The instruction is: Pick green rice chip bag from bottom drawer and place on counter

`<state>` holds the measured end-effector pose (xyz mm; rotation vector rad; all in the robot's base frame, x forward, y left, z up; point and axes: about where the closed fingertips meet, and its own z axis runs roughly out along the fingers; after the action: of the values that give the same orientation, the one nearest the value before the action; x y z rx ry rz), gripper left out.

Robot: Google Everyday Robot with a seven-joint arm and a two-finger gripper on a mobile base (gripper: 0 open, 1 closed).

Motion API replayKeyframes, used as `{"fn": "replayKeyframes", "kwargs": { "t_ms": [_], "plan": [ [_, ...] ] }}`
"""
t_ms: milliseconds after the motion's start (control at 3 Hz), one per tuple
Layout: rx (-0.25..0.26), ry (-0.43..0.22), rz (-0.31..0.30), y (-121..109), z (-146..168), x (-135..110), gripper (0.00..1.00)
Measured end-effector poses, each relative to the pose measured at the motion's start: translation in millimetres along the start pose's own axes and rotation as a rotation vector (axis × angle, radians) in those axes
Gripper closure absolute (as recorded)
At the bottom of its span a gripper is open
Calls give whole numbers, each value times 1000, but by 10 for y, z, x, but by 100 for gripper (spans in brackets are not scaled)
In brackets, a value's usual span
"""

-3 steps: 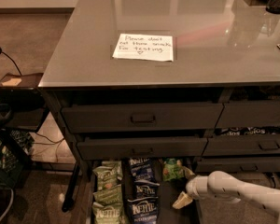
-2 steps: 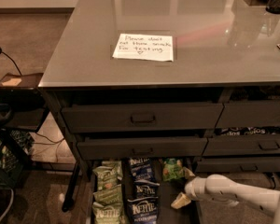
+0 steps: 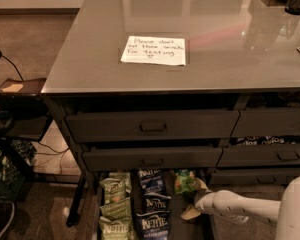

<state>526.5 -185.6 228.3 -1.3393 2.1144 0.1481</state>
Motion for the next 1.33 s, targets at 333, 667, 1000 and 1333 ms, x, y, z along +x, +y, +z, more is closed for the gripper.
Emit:
{"fn": "replayKeyframes", "kwargs": {
  "t_ms": [333,667,1000,1333],
  "plan": [
    [12,5,11,-36,83,51,0],
    [23,36,14,-96,255,139,1],
    [27,55,9,-154,422,200,17],
    [23,64,4,-205,557,226,18]
  ]
}}
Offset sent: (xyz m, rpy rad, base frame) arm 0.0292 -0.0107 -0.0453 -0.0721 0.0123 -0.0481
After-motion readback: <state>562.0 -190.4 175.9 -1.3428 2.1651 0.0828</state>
